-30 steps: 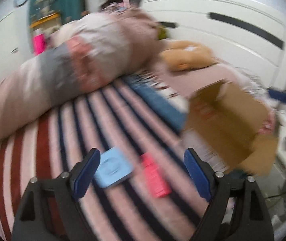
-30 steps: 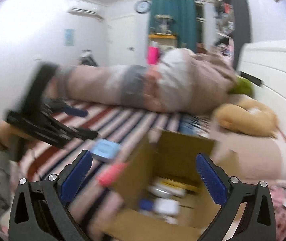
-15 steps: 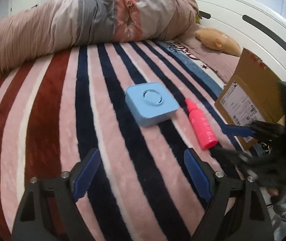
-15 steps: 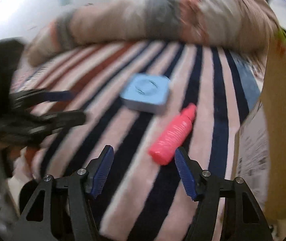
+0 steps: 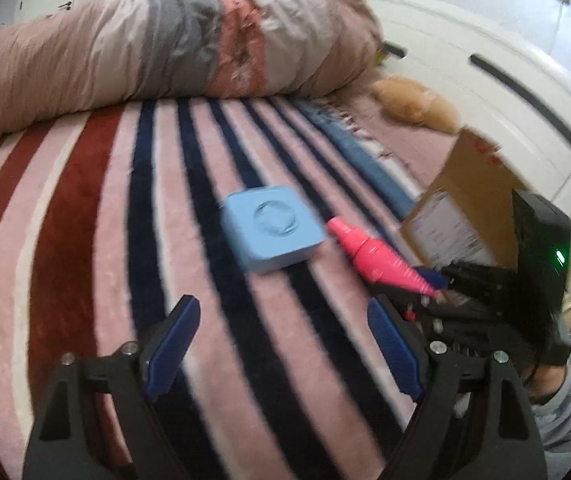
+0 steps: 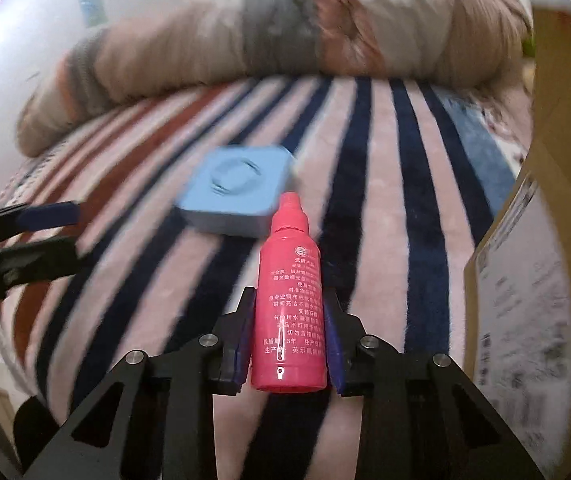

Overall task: Organize rigid objects
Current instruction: 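Grasp the pink-red bottle upright with the right gripper, then lower the pink-red bottle into the cardboard box and open the right gripper, then grasp the light-blue square box with the right gripper, then carry the light-blue box into the cardboard box and open the right gripper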

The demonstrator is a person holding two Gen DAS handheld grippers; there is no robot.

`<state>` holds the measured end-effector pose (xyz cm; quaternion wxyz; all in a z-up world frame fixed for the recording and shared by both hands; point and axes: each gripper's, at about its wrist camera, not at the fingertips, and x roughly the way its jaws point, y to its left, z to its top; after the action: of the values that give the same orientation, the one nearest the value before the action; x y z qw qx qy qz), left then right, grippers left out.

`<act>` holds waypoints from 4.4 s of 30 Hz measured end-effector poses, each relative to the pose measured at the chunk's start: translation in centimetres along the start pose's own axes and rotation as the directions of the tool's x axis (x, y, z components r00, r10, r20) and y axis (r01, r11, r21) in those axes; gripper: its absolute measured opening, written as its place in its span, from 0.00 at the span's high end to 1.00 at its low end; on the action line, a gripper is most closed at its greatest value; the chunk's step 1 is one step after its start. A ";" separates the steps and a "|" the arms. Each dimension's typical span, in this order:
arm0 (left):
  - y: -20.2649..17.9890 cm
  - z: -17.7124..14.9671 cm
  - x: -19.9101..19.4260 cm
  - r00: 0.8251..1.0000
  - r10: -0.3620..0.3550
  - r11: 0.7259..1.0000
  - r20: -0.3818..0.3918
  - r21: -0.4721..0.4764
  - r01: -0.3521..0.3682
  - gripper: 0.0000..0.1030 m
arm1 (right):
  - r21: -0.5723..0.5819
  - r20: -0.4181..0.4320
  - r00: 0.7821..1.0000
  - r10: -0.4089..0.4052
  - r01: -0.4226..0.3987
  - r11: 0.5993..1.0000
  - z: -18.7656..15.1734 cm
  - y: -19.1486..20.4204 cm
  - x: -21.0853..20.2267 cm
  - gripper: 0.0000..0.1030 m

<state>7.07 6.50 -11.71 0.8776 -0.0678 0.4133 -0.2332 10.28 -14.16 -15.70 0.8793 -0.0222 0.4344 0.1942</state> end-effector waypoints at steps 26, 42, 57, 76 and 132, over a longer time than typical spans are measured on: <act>-24.3 11.0 2.0 0.936 -0.339 0.870 -0.089 0.349 0.348 0.56 | -0.018 0.250 0.958 0.140 -0.140 0.990 -0.3 -8.8 -20.5 0.74; -23.1 11.8 3.2 0.985 -0.155 0.930 -0.072 0.324 0.170 0.22 | 0.078 0.088 0.991 -0.097 0.091 0.993 -2.8 -12.9 -18.2 0.42; -1.1 5.3 -4.0 0.987 0.158 0.986 0.040 0.051 -0.160 0.19 | -0.157 0.151 0.963 0.225 -0.201 0.967 3.0 1.9 -13.8 0.19; 7.0 1.7 -1.2 0.979 0.197 0.980 0.045 -0.047 -0.195 0.19 | -0.023 -0.074 0.997 0.006 -0.008 1.000 6.7 4.1 9.4 0.21; -23.0 11.8 3.0 0.966 -0.240 0.923 -0.096 0.287 0.258 0.12 | -0.015 0.080 0.996 -0.034 0.036 0.999 1.1 -11.2 -16.9 0.14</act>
<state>9.57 -16.02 1.04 0.8284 0.0197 0.3875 -0.4041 5.95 -29.71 -3.41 0.8990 -0.0291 0.3970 0.1829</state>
